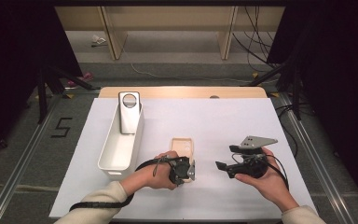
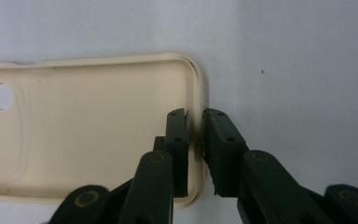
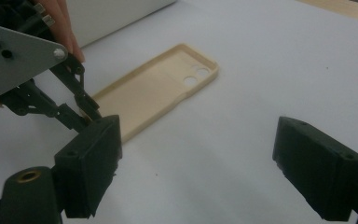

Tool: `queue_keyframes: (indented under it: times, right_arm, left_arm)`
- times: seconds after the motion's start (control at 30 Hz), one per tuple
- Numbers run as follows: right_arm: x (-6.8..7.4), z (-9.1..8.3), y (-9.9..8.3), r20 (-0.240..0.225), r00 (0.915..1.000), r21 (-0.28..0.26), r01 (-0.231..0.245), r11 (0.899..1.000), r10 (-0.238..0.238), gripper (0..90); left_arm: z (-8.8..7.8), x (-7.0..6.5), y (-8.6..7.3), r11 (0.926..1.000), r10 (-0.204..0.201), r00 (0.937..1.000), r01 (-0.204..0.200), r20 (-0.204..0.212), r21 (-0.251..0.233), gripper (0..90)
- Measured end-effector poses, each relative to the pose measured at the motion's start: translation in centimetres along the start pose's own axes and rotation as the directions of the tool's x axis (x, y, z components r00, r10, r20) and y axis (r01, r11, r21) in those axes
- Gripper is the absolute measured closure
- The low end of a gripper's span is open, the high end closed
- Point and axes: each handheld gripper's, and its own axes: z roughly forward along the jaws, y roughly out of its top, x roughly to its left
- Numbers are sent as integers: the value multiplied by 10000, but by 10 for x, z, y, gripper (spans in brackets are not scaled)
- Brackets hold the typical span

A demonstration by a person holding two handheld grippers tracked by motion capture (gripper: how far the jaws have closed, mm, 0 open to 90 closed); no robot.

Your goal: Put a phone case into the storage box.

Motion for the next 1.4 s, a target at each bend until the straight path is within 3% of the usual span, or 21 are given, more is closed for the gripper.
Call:
queue_keyframes:
  times: [0.9, 1.07, 1.1, 1.23, 1.4]
  right_arm:
    - [-1, 0, 0, 123, 9999, 95, -50, 9999, 48, 164]
    - [-2, 3, -1, 288, 9994, 267, -195, 9995, 187, 164]
    - [-2, 3, 0, 301, 9993, 317, -245, 9992, 236, 164]
    - [-2, 8, 1, 270, 9986, 406, -472, 9981, 461, 169]
    - [0, 20, 7, 159, 9972, 463, -734, 9962, 728, 187]
  left_arm:
    - [-2, -9, -3, 9995, -27, 9999, 22, -159, -301, 870]
    - [-3, -17, -4, 9983, 90, 9994, -110, -344, -573, 871]
    - [-4, -17, -4, 9978, 307, 9983, -335, -487, -577, 871]
    - [-7, -24, -6, 9961, 16, 9981, -70, -612, -885, 872]
    - [-11, -28, -4, 9945, 56, 9973, -133, -736, -1043, 872]
